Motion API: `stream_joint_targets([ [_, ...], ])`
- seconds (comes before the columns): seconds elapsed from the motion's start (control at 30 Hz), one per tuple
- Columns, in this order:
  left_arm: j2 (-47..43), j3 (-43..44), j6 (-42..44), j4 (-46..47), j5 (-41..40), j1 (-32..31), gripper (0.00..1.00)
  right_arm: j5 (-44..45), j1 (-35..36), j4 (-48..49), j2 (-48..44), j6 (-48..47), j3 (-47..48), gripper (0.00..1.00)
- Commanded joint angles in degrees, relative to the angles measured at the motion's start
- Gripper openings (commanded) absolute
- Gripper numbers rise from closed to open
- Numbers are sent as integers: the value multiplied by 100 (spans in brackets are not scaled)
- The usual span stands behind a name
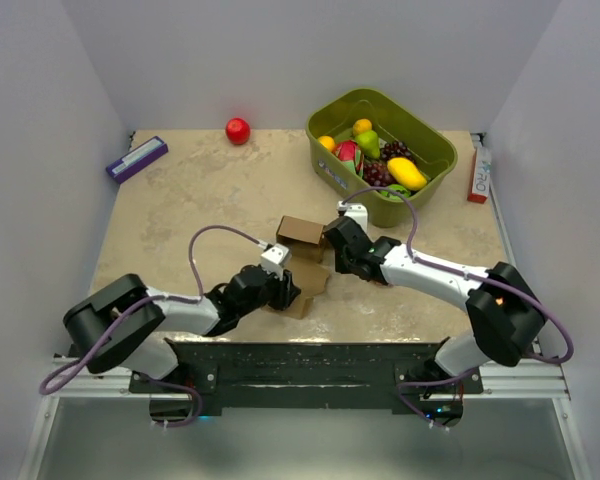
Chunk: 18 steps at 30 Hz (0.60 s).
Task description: Fold the paper box
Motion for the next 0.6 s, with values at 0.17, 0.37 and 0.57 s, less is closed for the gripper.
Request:
stream_joint_targets([
  [0.17, 1667, 107, -282, 1330, 344, -263, 35, 197, -8, -45, -33, -253, 527, 3],
  [0.37, 1860, 380, -194, 1031, 353, -342, 34, 65, -17, -291, 81, -375, 869, 0],
  [0.57, 1949, 530, -151, 881, 344, -439, 33, -356, -17, -266, 248, -341, 1020, 1],
])
